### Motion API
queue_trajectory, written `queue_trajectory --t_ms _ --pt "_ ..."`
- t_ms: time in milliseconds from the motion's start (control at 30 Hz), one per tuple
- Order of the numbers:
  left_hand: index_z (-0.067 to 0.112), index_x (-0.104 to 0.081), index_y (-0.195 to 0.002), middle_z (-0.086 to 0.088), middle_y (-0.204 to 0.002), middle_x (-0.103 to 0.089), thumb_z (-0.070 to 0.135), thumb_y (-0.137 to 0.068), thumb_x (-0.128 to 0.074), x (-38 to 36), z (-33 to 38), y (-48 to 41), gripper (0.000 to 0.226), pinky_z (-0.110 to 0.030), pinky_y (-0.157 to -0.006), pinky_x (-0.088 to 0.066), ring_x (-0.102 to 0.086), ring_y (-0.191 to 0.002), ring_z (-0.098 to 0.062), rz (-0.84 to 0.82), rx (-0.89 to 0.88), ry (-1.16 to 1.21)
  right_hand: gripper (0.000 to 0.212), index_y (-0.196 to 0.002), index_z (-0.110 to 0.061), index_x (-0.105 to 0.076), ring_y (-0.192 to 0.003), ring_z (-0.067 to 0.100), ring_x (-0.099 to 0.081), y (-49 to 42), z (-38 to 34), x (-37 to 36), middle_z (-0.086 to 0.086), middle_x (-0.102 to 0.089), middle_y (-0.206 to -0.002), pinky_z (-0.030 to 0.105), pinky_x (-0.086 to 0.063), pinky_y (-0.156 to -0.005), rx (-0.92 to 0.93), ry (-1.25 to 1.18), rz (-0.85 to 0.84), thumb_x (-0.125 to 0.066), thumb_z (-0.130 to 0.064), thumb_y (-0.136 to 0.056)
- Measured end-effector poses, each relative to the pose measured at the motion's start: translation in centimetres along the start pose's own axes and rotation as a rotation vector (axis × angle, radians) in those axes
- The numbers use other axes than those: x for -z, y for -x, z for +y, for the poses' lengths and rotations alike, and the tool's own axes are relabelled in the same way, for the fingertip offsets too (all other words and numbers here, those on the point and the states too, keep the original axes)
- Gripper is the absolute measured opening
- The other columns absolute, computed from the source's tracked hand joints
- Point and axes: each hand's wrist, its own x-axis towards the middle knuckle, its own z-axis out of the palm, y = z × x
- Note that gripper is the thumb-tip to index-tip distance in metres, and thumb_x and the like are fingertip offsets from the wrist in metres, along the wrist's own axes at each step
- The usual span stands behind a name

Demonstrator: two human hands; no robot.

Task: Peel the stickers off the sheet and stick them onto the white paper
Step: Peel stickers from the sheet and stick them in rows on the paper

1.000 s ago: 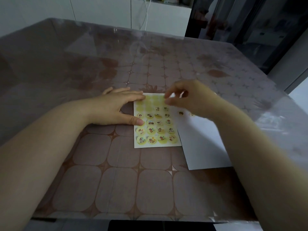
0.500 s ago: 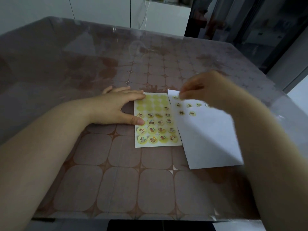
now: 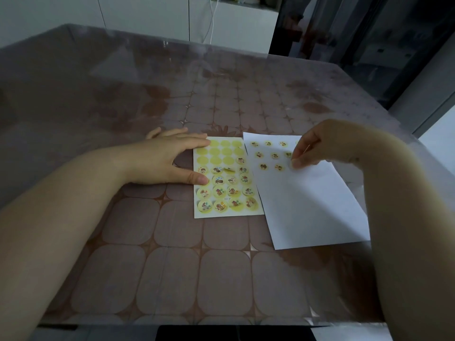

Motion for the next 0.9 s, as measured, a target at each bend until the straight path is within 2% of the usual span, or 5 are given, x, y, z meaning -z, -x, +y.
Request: queue_trajectory --t_ms 167,300,467,667,900 --pt "0.044 -0.02 -0.138 0.027 -0.149 -0.012 0.084 -0.046 -0.035 0.0 -0.1 0.0 0.102 -0.039 -0.114 0.007 0.002 -0.136 0.003 0.0 0.007 -0.004 0.016 -0.075 -0.03 -0.069 -0.069 0.001 -0.054 -0.3 -0.2 -0.4 -0.006 -0.066 -0.079 0.02 -0.034 -0.063 -0.037 0.041 0.013 -0.08 -0.035 -0.065" --pt "0.044 -0.02 -0.138 0.027 -0.149 -0.012 0.083 -0.048 -0.039 0.0 0.0 0.0 0.1 -0.04 -0.115 0.007 0.002 -0.139 0.0 -0.002 0.012 -0.003 0.049 -0.102 -0.023 -0.056 -0.081 0.014 -0.049 -0.4 -0.5 -0.4 -0.007 -0.056 -0.082 0.028 -0.031 -0.078 -0.133 0.078 0.066 -0.081 -0.036 -0.064" --pt "0.045 -0.019 -0.138 0.027 -0.148 -0.012 0.084 -0.048 -0.038 0.0 0.0 0.0 0.1 -0.041 -0.115 0.006 0.002 -0.136 0.004 -0.007 0.017 -0.014 0.083 -0.125 -0.017 -0.047 -0.095 0.019 -0.042 -1.0 0.0 -0.6 0.001 -0.05 -0.117 0.033 -0.034 -0.082 -0.202 0.144 0.101 -0.082 -0.049 -0.056" --pt "0.046 -0.019 -0.138 0.029 -0.146 -0.011 0.085 -0.046 -0.035 0.0 -0.2 -0.1 0.101 -0.039 -0.114 0.008 0.003 -0.13 0.009 -0.007 0.0 -0.004 0.085 -0.121 -0.021 -0.049 -0.1 0.019 -0.045 -1.3 1.5 -0.2 0.0 -0.051 -0.122 0.036 -0.037 -0.089 -0.2 0.107 0.108 -0.07 -0.068 -0.053" --pt "0.045 -0.02 -0.138 0.027 -0.149 -0.011 0.083 -0.053 -0.045 0.0 -0.1 -0.1 0.097 -0.039 -0.115 0.008 0.002 -0.131 0.008 -0.011 0.01 -0.006 0.084 -0.125 -0.018 -0.046 -0.097 0.019 -0.04 -2.1 1.9 -1.0 0.003 -0.048 -0.124 0.034 -0.032 -0.086 -0.203 0.124 0.11 -0.073 -0.062 -0.059"
